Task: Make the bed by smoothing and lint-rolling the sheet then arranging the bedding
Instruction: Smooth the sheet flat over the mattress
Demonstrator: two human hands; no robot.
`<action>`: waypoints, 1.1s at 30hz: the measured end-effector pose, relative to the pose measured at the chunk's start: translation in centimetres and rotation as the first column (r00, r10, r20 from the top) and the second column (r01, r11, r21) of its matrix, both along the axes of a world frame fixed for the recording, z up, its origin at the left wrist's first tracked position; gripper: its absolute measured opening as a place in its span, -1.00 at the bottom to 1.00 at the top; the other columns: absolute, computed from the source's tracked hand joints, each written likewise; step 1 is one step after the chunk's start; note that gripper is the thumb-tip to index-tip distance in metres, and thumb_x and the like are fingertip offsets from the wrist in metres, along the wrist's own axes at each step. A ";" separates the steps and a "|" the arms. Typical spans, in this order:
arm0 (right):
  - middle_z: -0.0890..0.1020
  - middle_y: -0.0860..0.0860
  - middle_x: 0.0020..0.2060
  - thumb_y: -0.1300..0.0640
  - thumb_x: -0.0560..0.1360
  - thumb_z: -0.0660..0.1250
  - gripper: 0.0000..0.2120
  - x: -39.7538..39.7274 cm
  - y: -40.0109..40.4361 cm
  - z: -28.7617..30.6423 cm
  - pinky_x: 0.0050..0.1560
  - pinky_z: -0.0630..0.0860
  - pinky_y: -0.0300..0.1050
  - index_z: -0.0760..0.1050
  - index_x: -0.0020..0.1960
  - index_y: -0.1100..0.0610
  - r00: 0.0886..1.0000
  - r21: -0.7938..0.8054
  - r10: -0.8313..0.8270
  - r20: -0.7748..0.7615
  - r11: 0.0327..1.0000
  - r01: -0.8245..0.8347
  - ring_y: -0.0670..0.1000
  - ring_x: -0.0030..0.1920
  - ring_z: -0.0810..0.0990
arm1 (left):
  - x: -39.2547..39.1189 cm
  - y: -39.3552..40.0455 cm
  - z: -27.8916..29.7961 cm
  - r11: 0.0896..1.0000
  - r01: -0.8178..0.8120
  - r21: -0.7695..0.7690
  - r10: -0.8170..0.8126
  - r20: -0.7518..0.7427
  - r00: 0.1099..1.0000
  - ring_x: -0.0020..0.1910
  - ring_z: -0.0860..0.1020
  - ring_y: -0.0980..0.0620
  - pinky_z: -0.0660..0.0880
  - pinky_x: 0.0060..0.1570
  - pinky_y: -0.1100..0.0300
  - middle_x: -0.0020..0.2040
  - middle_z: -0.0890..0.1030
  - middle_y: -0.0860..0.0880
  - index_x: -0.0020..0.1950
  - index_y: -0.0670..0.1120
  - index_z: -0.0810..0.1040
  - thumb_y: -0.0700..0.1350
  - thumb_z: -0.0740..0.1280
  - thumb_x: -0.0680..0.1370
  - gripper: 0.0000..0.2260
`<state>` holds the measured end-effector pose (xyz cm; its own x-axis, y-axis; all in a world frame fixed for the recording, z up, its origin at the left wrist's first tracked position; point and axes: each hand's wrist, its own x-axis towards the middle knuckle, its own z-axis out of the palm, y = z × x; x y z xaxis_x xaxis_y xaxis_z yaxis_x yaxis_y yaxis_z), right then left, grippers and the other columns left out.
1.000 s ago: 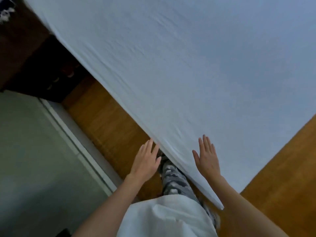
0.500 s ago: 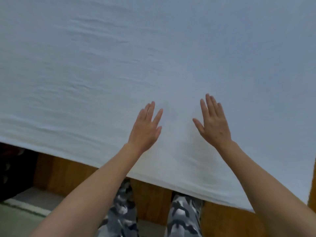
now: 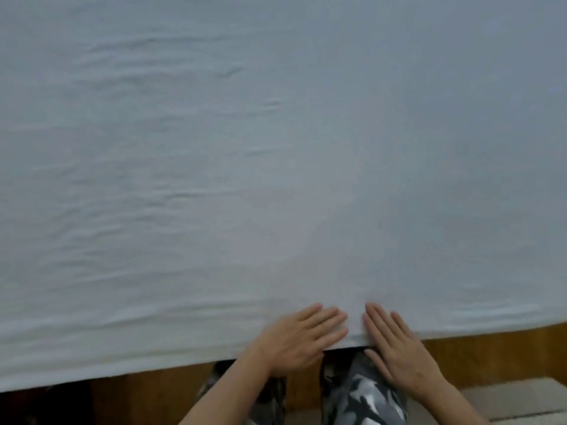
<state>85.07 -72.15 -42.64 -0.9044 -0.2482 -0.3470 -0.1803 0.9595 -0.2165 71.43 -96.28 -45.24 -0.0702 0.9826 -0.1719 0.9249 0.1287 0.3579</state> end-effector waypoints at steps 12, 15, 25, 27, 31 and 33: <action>0.22 0.28 0.48 -0.10 0.63 0.09 -0.37 -38.1 -6.3 -2.2 0.51 0.04 0.07 0.13 0.50 0.33 0.897 -0.123 -0.082 -0.434 0.992 0.031 0.20 0.51 0.14 | -32.4 -3.4 1.2 0.437 -0.875 0.209 0.899 -0.106 0.424 0.53 0.11 -0.27 -0.01 0.50 -0.04 0.54 0.12 -0.32 0.55 -0.22 0.13 -0.02 0.14 0.60 -0.43; 0.10 0.22 0.53 -0.17 0.61 0.07 -0.28 -47.1 -6.5 -1.7 0.53 -0.06 0.03 0.03 0.54 0.31 0.904 -0.086 -0.125 -0.409 0.991 0.098 0.16 0.55 0.05 | -37.5 -4.4 1.3 0.329 -0.929 0.166 0.944 -0.089 0.319 0.57 -0.04 -0.16 -0.07 0.53 0.04 0.59 -0.03 -0.20 0.59 -0.15 -0.01 0.01 0.09 0.63 -0.42; 0.09 0.15 0.55 -0.17 0.61 0.01 -0.35 -49.6 -17.2 -4.7 0.51 -0.08 0.05 0.04 0.56 0.19 0.955 0.001 0.199 -0.221 0.979 -0.204 0.13 0.55 0.05 | -28.3 -15.0 -2.2 0.861 -0.500 0.096 0.509 -0.132 0.851 0.54 0.14 -0.17 0.06 0.50 -0.07 0.55 0.20 -0.17 0.54 -0.11 0.23 0.09 0.06 0.64 -0.49; 0.20 0.16 0.52 -0.11 0.61 0.03 -0.41 -43.6 -20.2 -5.1 0.50 -0.01 0.06 0.15 0.53 0.19 0.876 -0.065 0.409 -0.257 0.897 -0.438 0.14 0.52 0.15 | -22.5 -17.7 -1.9 0.938 -0.338 0.072 0.344 -0.079 0.936 0.54 0.13 -0.15 0.04 0.51 -0.07 0.55 0.20 -0.15 0.54 -0.08 0.24 0.09 0.08 0.64 -0.51; 0.22 0.10 0.51 -0.01 0.63 0.00 -0.49 -30.1 -24.0 -5.3 0.54 -0.07 0.07 0.17 0.53 0.17 0.732 -0.129 0.650 -0.204 0.723 -0.678 0.09 0.53 0.12 | -12.5 -22.2 -1.6 0.995 -0.089 -0.035 0.089 -0.004 0.996 0.52 0.21 -0.03 -0.09 0.54 -0.05 0.51 0.31 -0.04 0.52 0.00 0.28 0.07 0.18 0.62 -0.53; 0.17 0.07 0.53 -0.03 0.65 -0.04 -0.48 -24.4 -24.9 -5.5 0.54 -0.18 0.06 0.10 0.54 0.17 0.646 -0.090 0.749 -0.146 0.640 -0.763 0.06 0.55 0.05 | -8.7 -24.4 -1.9 0.998 -0.014 -0.068 0.014 -0.007 1.000 0.48 0.28 0.03 -0.12 0.54 -0.04 0.44 0.42 0.02 0.52 0.01 0.26 0.09 0.28 0.56 -0.46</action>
